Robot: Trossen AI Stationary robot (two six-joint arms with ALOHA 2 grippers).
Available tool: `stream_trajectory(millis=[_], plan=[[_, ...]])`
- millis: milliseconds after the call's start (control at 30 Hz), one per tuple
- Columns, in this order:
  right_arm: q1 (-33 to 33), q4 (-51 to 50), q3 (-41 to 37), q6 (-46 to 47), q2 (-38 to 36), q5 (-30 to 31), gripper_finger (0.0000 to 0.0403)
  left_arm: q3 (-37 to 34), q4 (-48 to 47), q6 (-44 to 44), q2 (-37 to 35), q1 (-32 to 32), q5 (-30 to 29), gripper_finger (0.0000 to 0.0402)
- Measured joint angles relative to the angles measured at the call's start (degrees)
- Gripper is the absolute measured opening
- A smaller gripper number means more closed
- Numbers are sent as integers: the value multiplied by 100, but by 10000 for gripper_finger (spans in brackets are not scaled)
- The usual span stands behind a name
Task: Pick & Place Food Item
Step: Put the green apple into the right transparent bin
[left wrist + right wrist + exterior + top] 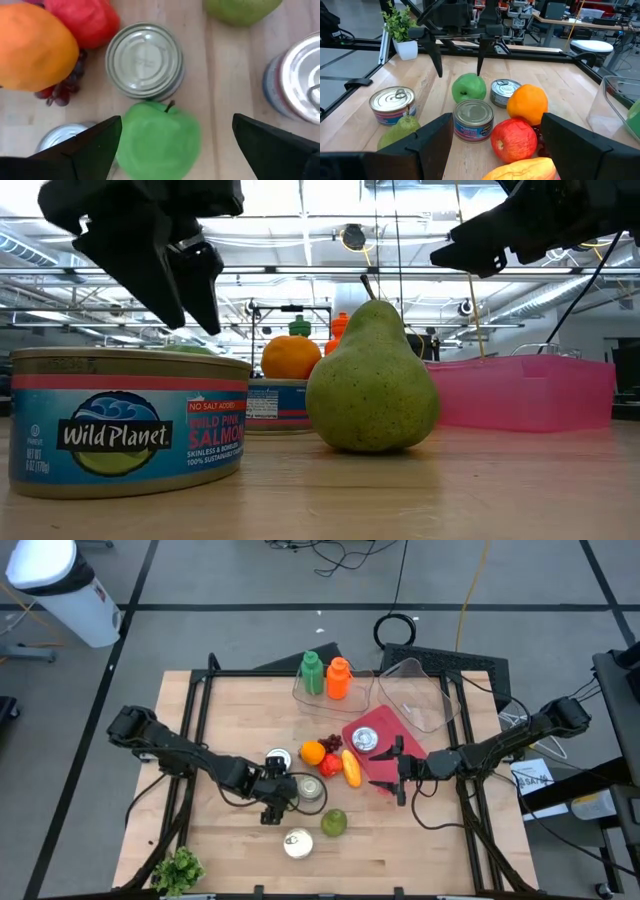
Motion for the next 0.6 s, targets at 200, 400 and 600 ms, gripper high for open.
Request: stream_trajectory(millis=[200, 400, 600], plan=[[1, -26, 0, 0, 2, -1, 281, -2, -214, -96, 279, 0, -54, 392], [0, 3, 2, 0, 2, -1, 281, -4, -185, -142, 645, 7, -64, 392], [0, 11, 2, 0, 2, -1, 281, 13, -152, -322, 876, 17, -100, 392]])
